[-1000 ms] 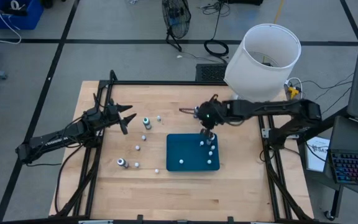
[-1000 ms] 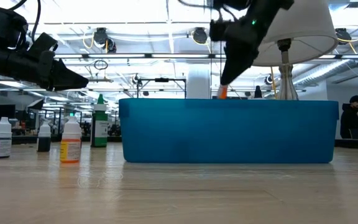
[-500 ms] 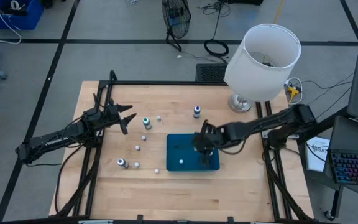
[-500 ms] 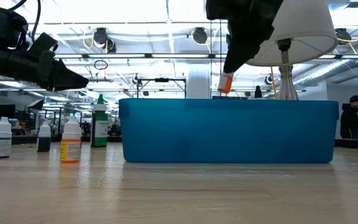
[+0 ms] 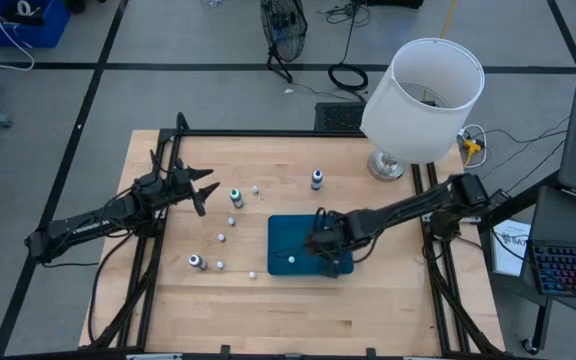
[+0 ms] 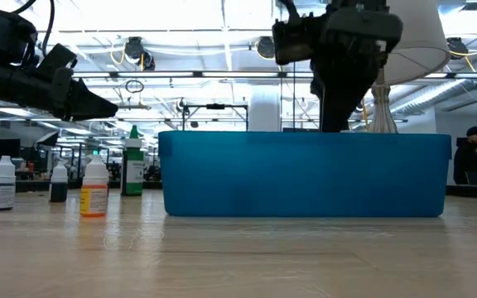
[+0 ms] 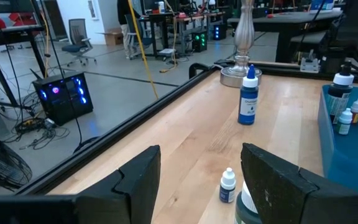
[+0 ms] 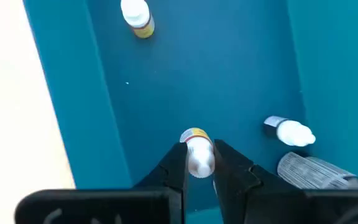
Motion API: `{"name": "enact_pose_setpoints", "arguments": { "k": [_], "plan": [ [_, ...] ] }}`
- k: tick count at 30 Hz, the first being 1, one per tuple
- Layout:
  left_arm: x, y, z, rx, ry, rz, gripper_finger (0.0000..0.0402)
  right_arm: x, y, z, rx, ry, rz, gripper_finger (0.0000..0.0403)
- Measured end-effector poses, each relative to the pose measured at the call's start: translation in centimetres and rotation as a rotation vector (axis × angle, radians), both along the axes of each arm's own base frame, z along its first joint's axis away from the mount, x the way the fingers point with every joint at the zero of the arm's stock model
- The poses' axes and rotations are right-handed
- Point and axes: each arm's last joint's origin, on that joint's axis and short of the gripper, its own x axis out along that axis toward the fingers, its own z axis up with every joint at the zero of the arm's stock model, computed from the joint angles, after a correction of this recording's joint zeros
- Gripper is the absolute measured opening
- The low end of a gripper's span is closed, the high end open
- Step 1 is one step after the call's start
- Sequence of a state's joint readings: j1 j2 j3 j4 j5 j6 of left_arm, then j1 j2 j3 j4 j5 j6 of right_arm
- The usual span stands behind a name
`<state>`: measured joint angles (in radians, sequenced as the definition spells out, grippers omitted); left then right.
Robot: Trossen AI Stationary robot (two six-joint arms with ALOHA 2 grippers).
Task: Pick & Place food coloring
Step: Put the small orange food coloring bottle into the blue bin
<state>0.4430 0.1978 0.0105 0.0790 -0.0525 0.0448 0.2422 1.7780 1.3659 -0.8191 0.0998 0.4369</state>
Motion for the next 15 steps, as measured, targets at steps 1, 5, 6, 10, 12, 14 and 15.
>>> {"name": "enact_pose_setpoints", "arguments": {
  "k": [1,5,6,10,12,14,15],
  "plan": [
    [0.0,0.0,0.0,0.0,0.0,0.0,0.0225,0.1,0.0,-0.3,-0.002,0.007,0.003,0.004],
    [0.0,0.0,0.0,0.0,0.0,-0.001,0.0225,0.6,0.0,-1.6,-0.013,0.044,0.003,0.004],
    [0.0,0.0,0.0,0.0,0.0,-0.001,0.0225,0.6,-0.1,-1.9,-0.015,0.051,0.005,0.004],
    [0.0,0.0,0.0,0.0,0.0,-0.001,0.0225,0.9,0.0,-2.6,-0.019,0.063,0.01,0.004],
    [0.0,0.0,0.0,0.0,0.0,0.0,0.0225,1.0,0.0,-2.9,-0.02,0.068,0.011,0.004],
    [0.0,0.0,0.0,0.0,0.0,-0.001,0.0225,1.1,0.0,-3.2,-0.02,0.071,0.012,0.004],
    [0.0,0.0,0.0,0.0,0.0,0.0,0.0225,1.2,0.1,-3.3,-0.014,0.076,0.013,0.004]
  ]
}}
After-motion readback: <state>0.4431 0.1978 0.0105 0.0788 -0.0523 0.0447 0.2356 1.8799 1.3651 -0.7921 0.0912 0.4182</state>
